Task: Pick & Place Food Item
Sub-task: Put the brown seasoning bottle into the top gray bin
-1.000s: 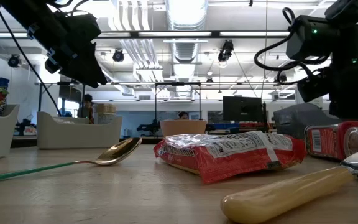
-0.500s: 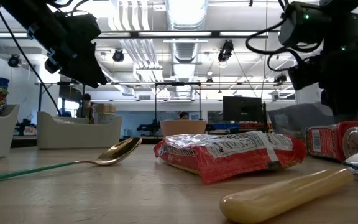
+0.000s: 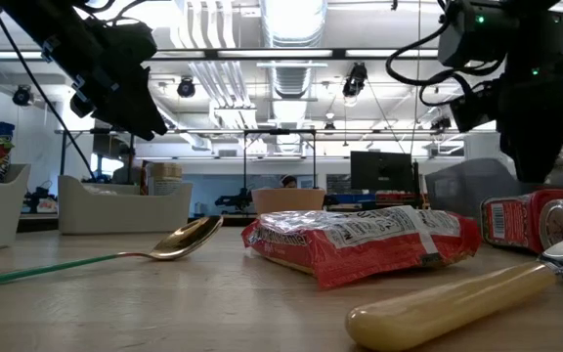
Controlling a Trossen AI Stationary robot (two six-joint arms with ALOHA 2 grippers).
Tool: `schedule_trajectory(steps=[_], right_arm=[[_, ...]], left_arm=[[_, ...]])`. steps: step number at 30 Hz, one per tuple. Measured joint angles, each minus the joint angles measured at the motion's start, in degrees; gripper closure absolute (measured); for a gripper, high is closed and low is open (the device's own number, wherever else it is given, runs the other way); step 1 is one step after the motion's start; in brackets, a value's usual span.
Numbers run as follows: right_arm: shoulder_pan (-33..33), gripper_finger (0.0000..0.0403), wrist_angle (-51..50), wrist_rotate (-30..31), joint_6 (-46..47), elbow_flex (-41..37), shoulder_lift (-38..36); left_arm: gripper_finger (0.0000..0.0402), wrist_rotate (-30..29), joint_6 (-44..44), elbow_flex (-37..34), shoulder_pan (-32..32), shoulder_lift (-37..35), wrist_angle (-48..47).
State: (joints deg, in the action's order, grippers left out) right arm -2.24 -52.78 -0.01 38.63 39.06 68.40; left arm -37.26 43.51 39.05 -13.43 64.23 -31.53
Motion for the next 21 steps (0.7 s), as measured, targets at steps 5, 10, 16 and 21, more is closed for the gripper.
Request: schedule_trajectory(steps=[5,10,16,21], right_arm=[[0.00,0.0129,-2.72,0.94,1.09,3.42,-0.09],[-0.15,0.0129,-4.20,0.07,20.33,7.34,-0.11],[-3.83,0.0129,-4.24,-1.36,31.08,12.06,-0.02],[-10.92,0.0129,-3.92,-1.01,17.66,17.11,0.20]], left_arm=[[0.0189,0.11,0.64,0.00,0.00,0.00,0.00],[0.0189,3.87,5.85,0.00,0.02,0.00,0.02],[0.0189,4.32,5.89,0.00,0.03,0.00,0.00],[0.0189,4.32,5.88,0.00,0.04,0.00,-0.83]])
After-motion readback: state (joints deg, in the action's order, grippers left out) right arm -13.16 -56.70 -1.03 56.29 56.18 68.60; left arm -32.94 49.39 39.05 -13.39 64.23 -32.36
